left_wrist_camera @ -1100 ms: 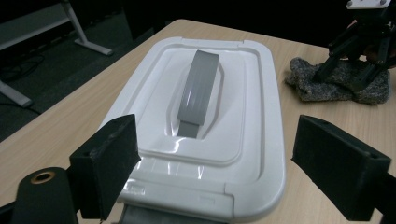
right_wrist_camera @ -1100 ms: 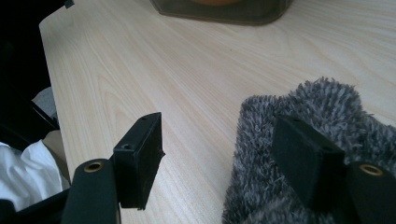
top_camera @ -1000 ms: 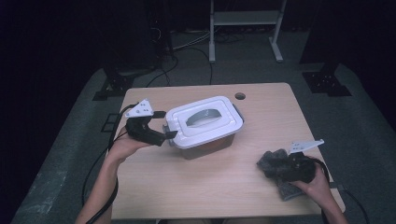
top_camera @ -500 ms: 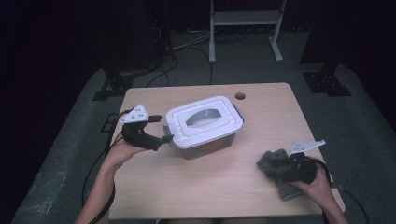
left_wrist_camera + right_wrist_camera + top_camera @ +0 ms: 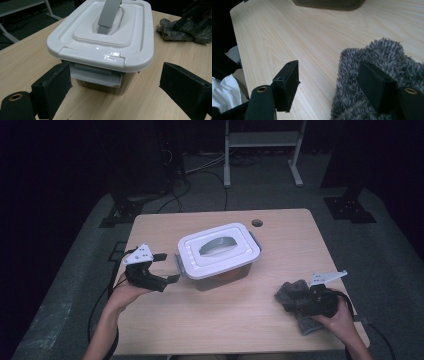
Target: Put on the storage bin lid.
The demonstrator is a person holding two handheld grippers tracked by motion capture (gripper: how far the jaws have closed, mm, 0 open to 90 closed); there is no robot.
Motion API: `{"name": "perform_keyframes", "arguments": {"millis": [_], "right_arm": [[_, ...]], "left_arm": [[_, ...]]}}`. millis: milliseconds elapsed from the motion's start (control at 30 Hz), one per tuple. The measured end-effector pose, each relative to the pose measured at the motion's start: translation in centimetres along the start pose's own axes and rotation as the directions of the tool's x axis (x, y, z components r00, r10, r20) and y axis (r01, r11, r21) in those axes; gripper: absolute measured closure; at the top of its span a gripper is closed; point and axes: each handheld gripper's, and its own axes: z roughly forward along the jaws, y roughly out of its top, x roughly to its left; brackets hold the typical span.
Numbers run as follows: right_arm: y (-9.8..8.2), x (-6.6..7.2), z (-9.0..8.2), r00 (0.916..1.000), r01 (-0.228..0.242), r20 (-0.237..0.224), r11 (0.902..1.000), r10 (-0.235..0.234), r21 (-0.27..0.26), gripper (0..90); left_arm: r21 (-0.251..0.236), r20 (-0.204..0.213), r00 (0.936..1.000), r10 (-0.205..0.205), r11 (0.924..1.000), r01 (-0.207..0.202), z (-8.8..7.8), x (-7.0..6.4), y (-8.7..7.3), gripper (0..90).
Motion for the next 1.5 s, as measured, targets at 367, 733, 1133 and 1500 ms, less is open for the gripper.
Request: {"name": "perform_keyframes", "arguments": {"millis": [367, 733, 1133, 1500], "right_arm": [[0.0, 0.1, -0.1, 1.0, -0.006, 0.002, 1.0, 0.006, -0.002, 32.5], [-0.1, 0.1, -0.1, 1.0, -0.001, 0.004, 1.0, 0.001, -0.001, 32.4], [-0.2, 0.0, -0.1, 1.0, -0.002, 0.005, 1.0, 0.002, -0.002, 32.4], [-0.2, 0.1, -0.2, 1.0, -0.004, 0.005, 1.0, 0.004, 0.001, 32.4]], "left_arm": [[-0.002, 0.0, 0.9998, -0.022, 0.9998, 0.022, 0.2, -0.2, -1.8, 9.4], [-0.007, 0.004, 0.999, -0.045, 0.9989, 0.045, 0.3, -0.3, -3.4, 9.4], [0.012, 0.003, 0.9972, -0.075, 0.9971, 0.075, 0.8, -0.4, -5.5, 9.4], [0.019, -0.002, 0.995, -0.1, 0.9948, 0.1, 0.8, -0.4, -6.8, 9.4]]}}
